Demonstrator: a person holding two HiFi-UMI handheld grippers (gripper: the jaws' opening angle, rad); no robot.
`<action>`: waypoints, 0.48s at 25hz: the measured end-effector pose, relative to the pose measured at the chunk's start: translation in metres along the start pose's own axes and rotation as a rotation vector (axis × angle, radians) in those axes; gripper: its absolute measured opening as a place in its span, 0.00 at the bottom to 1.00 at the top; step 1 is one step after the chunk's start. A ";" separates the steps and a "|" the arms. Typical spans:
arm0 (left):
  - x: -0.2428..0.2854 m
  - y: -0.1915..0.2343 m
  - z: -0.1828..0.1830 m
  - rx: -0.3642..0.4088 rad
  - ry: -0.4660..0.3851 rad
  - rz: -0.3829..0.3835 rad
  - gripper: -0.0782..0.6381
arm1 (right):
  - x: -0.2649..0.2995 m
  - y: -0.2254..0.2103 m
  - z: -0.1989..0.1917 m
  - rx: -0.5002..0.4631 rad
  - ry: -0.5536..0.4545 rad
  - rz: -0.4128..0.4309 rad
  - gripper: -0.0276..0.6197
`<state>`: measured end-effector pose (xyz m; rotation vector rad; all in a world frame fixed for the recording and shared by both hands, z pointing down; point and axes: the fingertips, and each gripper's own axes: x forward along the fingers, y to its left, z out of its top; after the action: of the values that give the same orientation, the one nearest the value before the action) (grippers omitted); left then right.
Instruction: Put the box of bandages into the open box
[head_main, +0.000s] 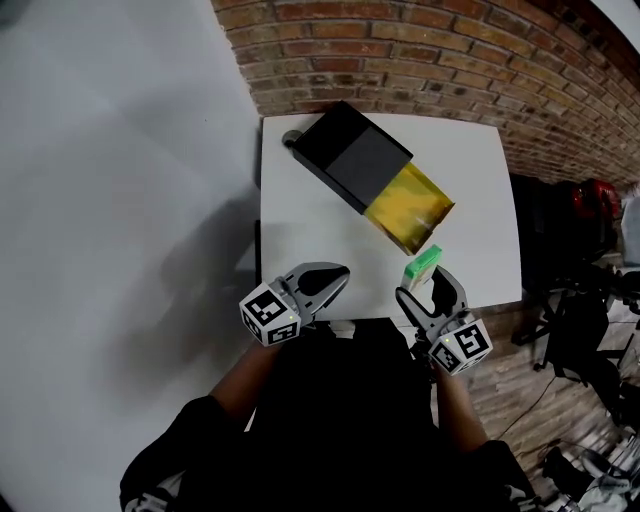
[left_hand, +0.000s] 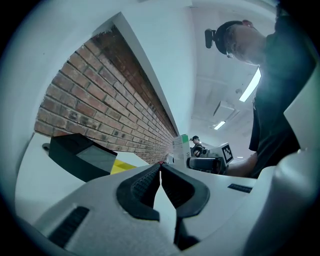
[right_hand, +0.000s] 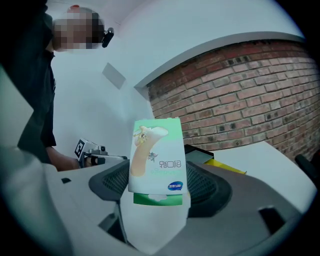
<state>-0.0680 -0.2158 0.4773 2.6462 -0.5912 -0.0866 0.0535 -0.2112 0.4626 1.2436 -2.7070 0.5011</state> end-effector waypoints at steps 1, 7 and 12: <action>0.005 0.001 0.002 -0.001 -0.003 0.012 0.13 | 0.003 -0.005 0.002 -0.004 0.007 0.014 0.58; 0.032 0.007 0.000 -0.007 0.011 0.066 0.13 | 0.018 -0.035 0.008 -0.040 0.051 0.073 0.59; 0.050 0.013 -0.001 -0.020 -0.001 0.120 0.13 | 0.024 -0.065 0.009 -0.069 0.093 0.095 0.58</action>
<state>-0.0279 -0.2469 0.4851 2.5851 -0.7441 -0.0575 0.0870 -0.2708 0.4758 1.0522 -2.6906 0.4600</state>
